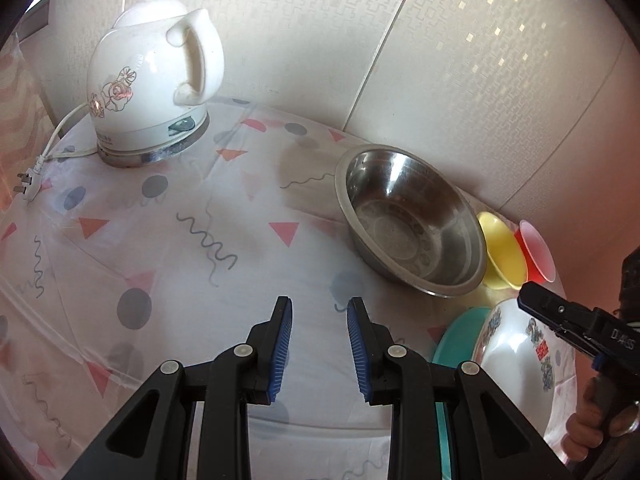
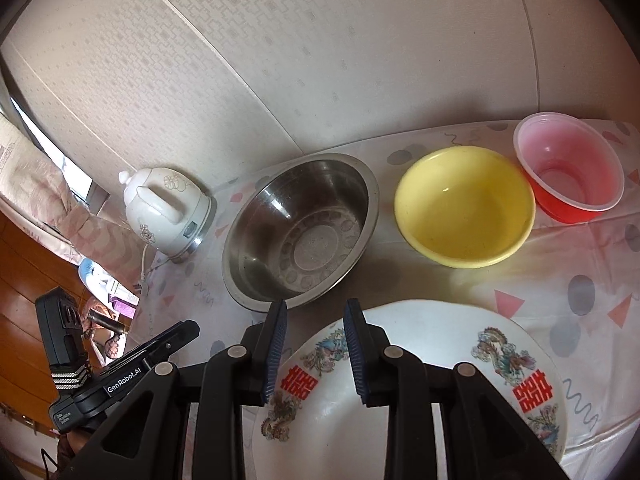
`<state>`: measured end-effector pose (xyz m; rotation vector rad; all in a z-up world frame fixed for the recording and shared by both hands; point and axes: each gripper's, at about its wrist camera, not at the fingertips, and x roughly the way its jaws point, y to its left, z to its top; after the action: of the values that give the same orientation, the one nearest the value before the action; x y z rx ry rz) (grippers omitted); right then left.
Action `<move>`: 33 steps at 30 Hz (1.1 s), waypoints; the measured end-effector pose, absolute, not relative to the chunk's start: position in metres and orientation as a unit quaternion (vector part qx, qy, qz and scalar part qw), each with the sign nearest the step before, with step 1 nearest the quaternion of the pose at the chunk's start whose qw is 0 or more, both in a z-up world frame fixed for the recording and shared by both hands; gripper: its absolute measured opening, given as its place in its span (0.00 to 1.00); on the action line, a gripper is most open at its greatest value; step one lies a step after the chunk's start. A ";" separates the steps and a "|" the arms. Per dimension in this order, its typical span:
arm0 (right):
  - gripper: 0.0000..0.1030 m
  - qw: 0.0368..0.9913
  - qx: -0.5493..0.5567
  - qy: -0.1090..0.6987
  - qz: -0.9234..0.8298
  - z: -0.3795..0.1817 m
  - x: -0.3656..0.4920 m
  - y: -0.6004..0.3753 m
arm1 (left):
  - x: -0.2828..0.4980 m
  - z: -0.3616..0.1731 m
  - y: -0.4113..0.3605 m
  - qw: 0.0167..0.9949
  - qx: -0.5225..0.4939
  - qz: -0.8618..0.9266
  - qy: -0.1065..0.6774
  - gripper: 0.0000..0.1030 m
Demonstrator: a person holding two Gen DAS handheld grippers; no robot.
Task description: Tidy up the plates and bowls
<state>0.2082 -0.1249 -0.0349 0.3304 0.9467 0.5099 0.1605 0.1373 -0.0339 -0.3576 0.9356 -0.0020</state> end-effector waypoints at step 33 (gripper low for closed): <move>0.26 0.851 0.054 0.484 0.196 -0.066 0.267 -0.083 | 0.234 -0.052 0.120 0.885 -0.151 -0.009 0.440 0.21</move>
<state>0.2669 -0.0829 -0.0661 0.1142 1.0181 0.4122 0.2341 0.1203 -0.0518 -0.3147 0.9153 -0.0184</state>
